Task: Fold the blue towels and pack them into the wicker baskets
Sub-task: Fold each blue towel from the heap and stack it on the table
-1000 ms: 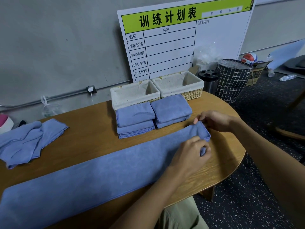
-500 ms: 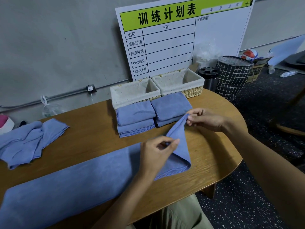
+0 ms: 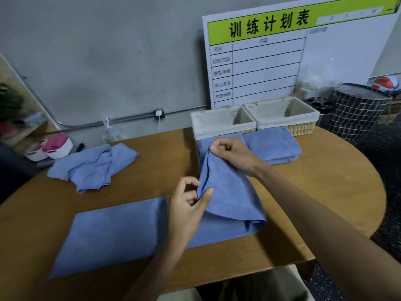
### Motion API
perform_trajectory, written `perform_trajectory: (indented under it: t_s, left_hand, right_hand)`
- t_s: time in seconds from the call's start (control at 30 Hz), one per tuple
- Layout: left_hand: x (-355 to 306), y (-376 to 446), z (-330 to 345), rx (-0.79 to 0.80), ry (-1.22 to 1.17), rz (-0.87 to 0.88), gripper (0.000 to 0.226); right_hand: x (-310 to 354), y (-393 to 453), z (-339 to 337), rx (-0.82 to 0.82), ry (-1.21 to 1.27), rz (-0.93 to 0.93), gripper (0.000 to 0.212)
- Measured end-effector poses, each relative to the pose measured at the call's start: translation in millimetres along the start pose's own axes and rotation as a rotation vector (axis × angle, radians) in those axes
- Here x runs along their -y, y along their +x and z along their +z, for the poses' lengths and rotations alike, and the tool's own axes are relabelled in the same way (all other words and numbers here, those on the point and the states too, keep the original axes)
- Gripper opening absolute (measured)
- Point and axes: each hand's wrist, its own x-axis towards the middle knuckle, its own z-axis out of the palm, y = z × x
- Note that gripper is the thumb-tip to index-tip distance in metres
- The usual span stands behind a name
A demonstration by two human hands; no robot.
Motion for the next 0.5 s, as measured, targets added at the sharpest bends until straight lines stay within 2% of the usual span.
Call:
perform_trajectory:
  t_s: [0.13, 0.27, 0.5]
  left_hand:
    - [2.9, -6.8, -42.8, -0.126, 0.125, 0.039, 0.026]
    - [9.5, -15.5, -80.0, -0.229, 0.195, -0.001, 0.031]
    - [26.4, -25.3, -117.4, -0.260, 0.191, -0.058, 0.028]
  right_hand:
    - [3.6, 18.6, 47.5, 0.016, 0.029, -0.021, 0.017]
    - [5.2, 28.7, 91.0, 0.061, 0.004, -0.081, 0.016]
    - [0.2, 37.5, 139.7, 0.068, -0.060, -0.137, 0.020]
